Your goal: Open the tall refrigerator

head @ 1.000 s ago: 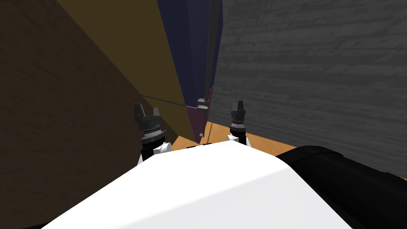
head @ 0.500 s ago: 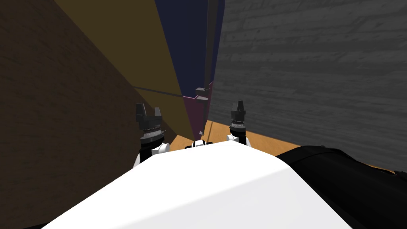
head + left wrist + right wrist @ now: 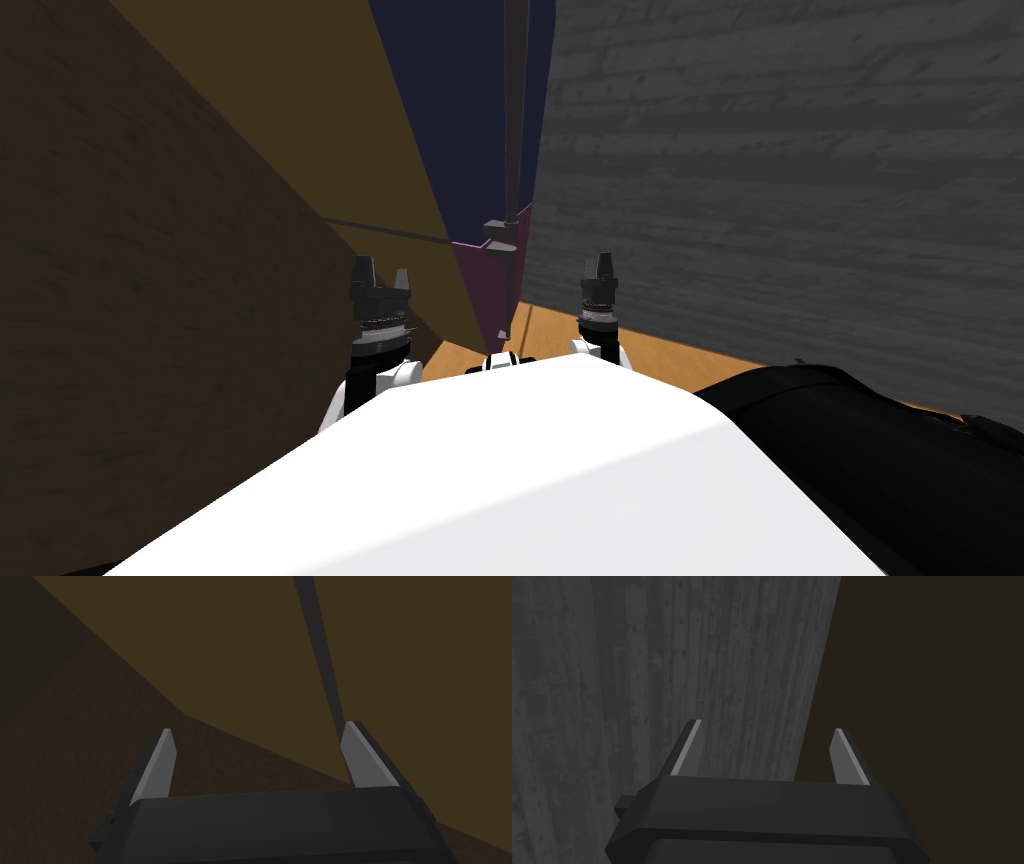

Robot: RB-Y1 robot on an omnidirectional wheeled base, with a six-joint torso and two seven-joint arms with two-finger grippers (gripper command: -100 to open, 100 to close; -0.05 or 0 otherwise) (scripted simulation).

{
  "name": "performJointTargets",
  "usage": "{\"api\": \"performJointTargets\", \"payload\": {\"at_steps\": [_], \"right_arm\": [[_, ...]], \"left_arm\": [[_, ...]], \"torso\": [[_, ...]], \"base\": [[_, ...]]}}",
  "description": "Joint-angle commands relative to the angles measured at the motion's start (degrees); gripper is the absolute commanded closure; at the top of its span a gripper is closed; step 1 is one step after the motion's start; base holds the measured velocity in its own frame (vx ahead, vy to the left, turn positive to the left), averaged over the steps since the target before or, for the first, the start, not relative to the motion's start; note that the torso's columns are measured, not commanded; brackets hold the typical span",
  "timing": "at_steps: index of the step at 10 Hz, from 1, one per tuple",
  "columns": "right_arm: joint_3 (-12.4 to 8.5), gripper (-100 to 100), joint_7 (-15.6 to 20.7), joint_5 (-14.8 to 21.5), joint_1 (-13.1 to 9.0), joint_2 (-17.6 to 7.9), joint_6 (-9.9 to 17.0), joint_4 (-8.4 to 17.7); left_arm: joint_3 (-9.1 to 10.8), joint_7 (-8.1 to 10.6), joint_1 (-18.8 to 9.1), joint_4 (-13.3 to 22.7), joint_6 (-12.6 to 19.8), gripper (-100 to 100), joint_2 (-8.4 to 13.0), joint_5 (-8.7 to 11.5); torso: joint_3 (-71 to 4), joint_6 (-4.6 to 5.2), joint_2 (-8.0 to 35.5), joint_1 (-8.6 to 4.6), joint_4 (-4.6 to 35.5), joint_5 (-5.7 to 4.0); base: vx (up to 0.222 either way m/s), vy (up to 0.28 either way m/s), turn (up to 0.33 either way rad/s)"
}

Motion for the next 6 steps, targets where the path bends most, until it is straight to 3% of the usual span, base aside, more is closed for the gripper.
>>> {"api": "performJointTargets", "payload": {"at_steps": [1, 6], "right_arm": [[0.0, 0, 0.0, 0.0, 0.0, 0.0, 0.0, 0.0], [0.0, 0, 0.0, 0.0, 0.0, 0.0, 0.0, 0.0]], "left_arm": [[-0.26, 0.75, -0.7, -1.2, 4.1, -100, 1.0, 0.0], [-0.85, 2.39, -2.1, -3.8, 12.4, -100, 1.7, 0.0]], "torso": [[0.0, 0.00, 0.0, 0.02, 0.0, 0.00], [0.0, 0.00, 0.0, 0.02, 0.0, 0.01]], "base": [[-0.007, -0.033, -0.047], [-0.006, -0.045, -0.061]]}}
